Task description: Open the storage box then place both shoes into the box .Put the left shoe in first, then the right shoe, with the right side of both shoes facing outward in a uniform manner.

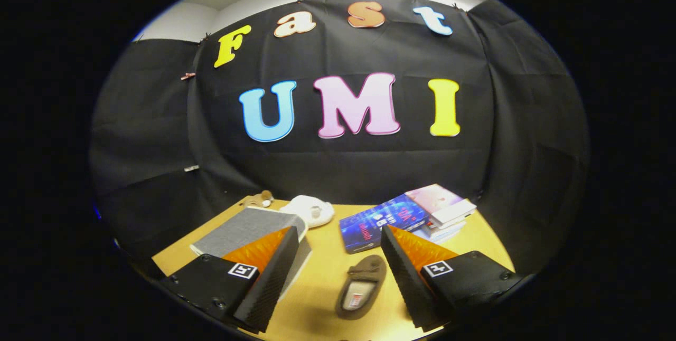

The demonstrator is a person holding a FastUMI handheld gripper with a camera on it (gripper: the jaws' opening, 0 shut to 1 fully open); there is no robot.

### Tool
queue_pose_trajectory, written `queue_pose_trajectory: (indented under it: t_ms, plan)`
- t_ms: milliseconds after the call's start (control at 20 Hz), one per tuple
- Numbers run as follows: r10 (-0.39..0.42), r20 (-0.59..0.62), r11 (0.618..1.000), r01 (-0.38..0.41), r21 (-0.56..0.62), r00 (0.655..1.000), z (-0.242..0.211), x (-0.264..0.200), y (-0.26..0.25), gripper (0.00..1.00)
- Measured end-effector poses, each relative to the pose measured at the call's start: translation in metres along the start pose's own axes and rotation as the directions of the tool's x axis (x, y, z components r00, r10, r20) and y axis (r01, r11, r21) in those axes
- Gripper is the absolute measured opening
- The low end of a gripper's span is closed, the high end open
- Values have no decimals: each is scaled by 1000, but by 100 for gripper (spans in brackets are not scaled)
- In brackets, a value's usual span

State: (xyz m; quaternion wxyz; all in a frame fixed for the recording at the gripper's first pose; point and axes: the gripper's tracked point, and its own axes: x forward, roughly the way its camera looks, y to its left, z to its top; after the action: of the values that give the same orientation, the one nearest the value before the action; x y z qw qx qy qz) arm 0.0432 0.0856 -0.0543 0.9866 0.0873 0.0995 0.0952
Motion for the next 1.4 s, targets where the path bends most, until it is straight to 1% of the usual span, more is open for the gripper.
queue_pose_trajectory:
  t_ms: [100, 200, 300, 350, 400, 450, 500, 550, 650, 800, 850, 900, 1100, 1200, 1250, 1300, 1350, 1400]
  plan:
    - [66, -59, 996, -62, 62, 996, -19, 11, 11, 98]
    - [108, -119, 990, -96, 100, 987, -40, 22, 18, 98]
    - [170, -191, 978, -143, 149, 967, -64, 32, 31, 98]
    - [212, -225, 967, -170, 191, 951, -75, 36, 40, 98]
    - [260, -255, 949, -198, 245, 931, -85, 41, 51, 98]
    - [339, -303, 918, -242, 314, 891, -100, 42, 67, 98]
    - [399, -338, 887, -266, 377, 852, -111, 41, 81, 98]
    - [440, -350, 861, -280, 424, 827, -121, 43, 89, 98]
    - [481, -350, 827, -283, 486, 804, -137, 50, 96, 98]
    - [547, -368, 779, -295, 554, 752, -156, 58, 109, 98]
    - [556, -371, 769, -291, 570, 744, -162, 63, 110, 98]
    - [571, -368, 749, -282, 600, 734, -166, 69, 112, 98]
    - [676, -315, 591, -236, 771, 666, -172, 80, 130, 98]
    - [721, -292, 510, -196, 838, 628, -177, 79, 137, 98]
    - [733, -274, 468, -169, 868, 623, -178, 80, 139, 98]
    - [736, -262, 439, -145, 887, 624, -180, 83, 141, 96]
    - [740, -252, 417, -132, 899, 623, -179, 83, 142, 96]
    - [744, -248, 406, -125, 905, 621, -179, 82, 142, 96]
